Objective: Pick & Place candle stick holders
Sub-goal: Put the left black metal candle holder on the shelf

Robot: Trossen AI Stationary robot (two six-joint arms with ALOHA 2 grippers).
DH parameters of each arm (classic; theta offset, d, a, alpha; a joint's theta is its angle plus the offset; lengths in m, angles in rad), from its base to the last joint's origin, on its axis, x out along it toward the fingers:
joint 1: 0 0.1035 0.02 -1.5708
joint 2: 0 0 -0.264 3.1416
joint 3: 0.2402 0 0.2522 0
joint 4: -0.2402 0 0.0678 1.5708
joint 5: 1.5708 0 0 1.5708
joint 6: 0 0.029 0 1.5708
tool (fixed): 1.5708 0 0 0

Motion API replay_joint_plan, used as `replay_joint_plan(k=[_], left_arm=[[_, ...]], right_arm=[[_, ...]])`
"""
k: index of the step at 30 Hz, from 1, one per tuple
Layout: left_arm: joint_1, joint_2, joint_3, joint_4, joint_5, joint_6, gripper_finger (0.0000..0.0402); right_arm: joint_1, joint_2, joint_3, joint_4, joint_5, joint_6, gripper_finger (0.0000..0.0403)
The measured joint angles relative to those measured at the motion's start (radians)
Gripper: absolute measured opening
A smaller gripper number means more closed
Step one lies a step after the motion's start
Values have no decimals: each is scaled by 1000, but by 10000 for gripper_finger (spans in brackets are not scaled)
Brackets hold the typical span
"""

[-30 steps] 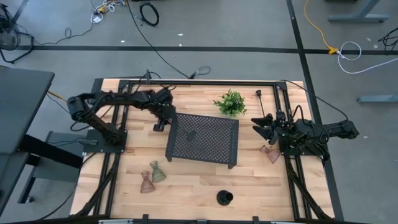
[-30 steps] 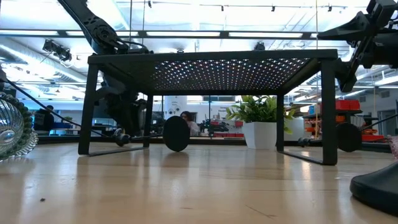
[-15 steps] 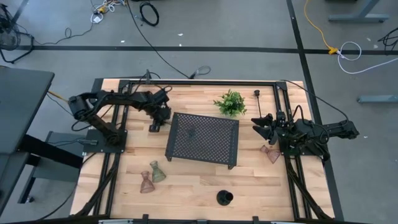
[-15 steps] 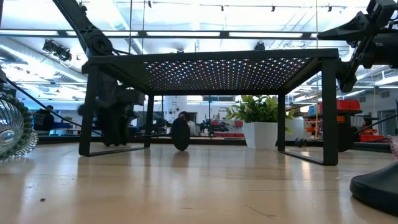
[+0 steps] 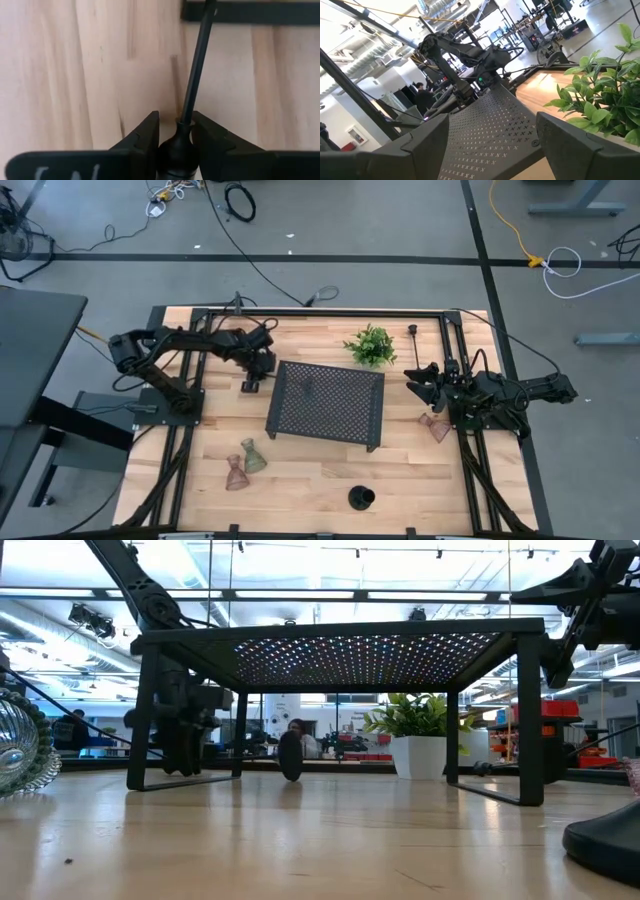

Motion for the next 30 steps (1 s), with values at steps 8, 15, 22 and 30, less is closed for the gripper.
replay_joint_plan(k=[8, 15, 22, 30], left_arm=[[-28, 3, 57, -158, 12, -10, 96], [-69, -11, 78, -249, 1, -38, 96], [-80, -117, 81, -328, -31, -64, 96], [-100, -312, 82, -545, -152, -126, 96]], right_arm=[[0, 0, 0, 0, 0, 0, 297], [0, 0, 0, 0, 0, 0, 297], [0, 0, 0, 0, 0, 0, 297], [0, 0, 0, 0, 0, 0, 297]])
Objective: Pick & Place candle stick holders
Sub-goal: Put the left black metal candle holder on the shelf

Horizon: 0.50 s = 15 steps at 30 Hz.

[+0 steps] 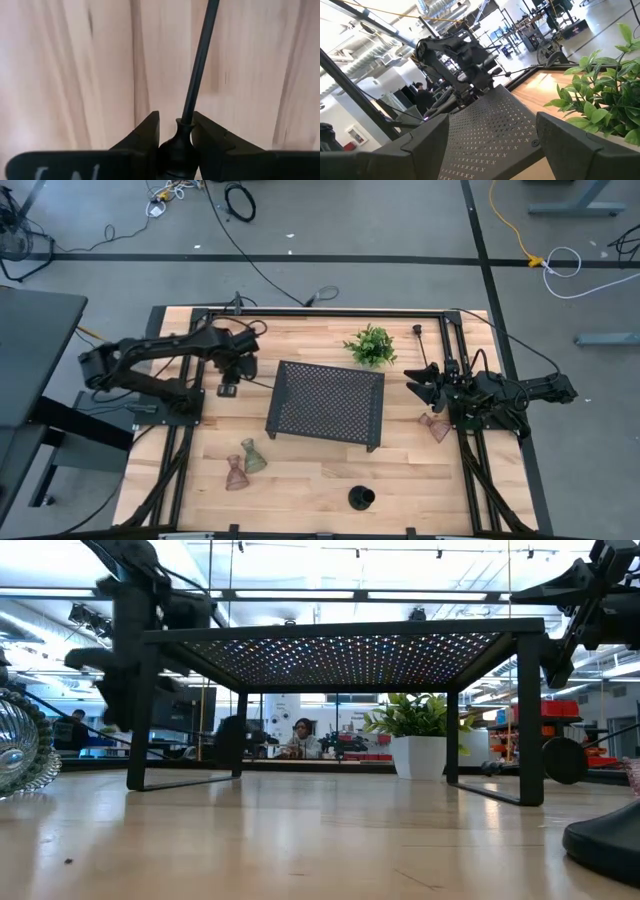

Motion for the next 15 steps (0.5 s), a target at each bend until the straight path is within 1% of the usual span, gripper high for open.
replay_joint_plan(k=[4, 10, 12, 15], left_arm=[[-22, -60, 0, -143, -93, -67, 96], [-53, -76, 15, -320, -188, -202, 96], [-63, -75, 42, -382, -208, -248, 96], [-84, -75, 120, -496, -243, -305, 96]], right_arm=[[0, 0, 0, 0, 0, 0, 297], [0, 0, 0, 0, 0, 0, 297], [0, 0, 0, 0, 0, 0, 297], [0, 0, 0, 0, 0, 0, 297]])
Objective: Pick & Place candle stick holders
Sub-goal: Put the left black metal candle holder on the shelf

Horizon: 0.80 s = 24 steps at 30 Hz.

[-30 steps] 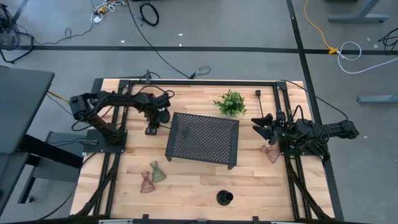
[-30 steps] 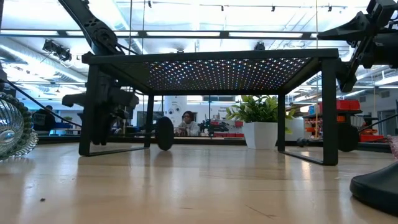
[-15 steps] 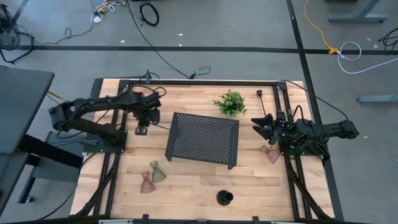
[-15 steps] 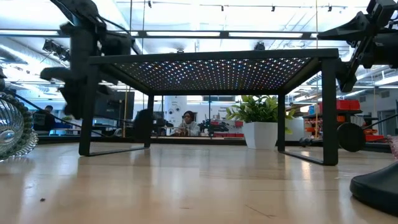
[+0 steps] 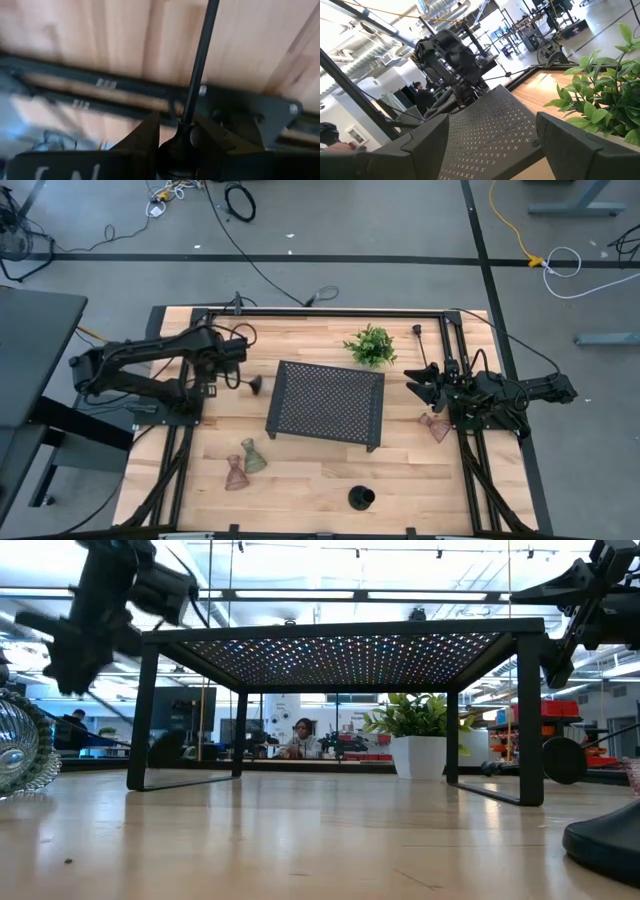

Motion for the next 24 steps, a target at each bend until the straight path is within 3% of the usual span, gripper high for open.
replay_joint_plan(k=[5, 14, 24], left_arm=[[-38, 0, 194, -95, -16, -54, 95], [-161, 3, 482, -96, -75, -58, 96], [-248, 2, 558, -97, -80, -74, 95]], right_arm=[[0, 0, 0, 0, 0, 0, 297], [0, 0, 0, 0, 0, 0, 297], [0, 0, 0, 0, 0, 0, 297]])
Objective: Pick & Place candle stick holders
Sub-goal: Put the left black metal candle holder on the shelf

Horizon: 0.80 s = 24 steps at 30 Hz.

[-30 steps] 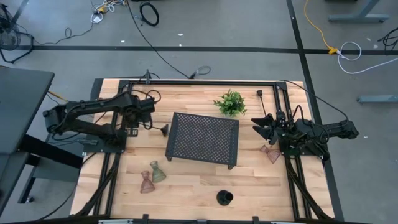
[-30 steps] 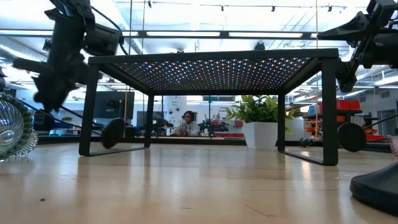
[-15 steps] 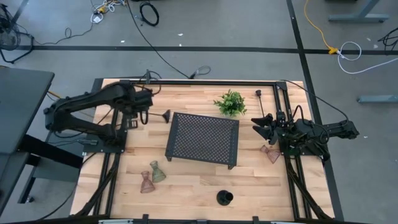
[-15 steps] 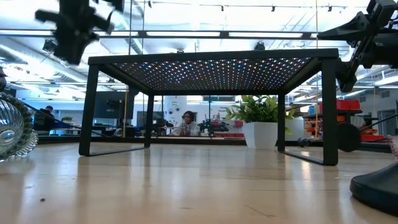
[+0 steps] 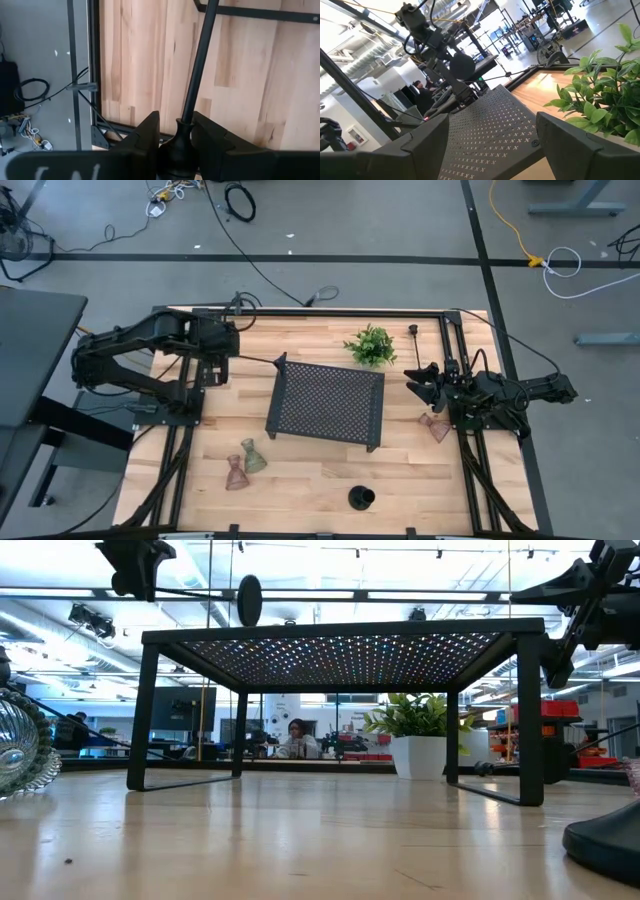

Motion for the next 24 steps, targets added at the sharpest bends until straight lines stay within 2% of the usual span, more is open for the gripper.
replay_joint_plan(k=[12, 17, 19, 22, 24], left_arm=[[-92, 0, 0, 14, 0, -31, 95], [-126, 1, 0, 37, -1, -47, 95], [-135, 1, 0, 50, -6, -47, 95], [-146, 20, 0, 74, -10, -47, 95], [-153, 39, -2, 75, -11, -46, 95]], right_arm=[[0, 0, 0, 24, 2, -3, 297], [0, 0, 0, 248, 181, -40, 297], [0, 0, 0, 333, 219, -30, 297], [0, 0, 0, 401, 232, -31, 297], [0, 4, 0, 439, 162, -33, 297]])
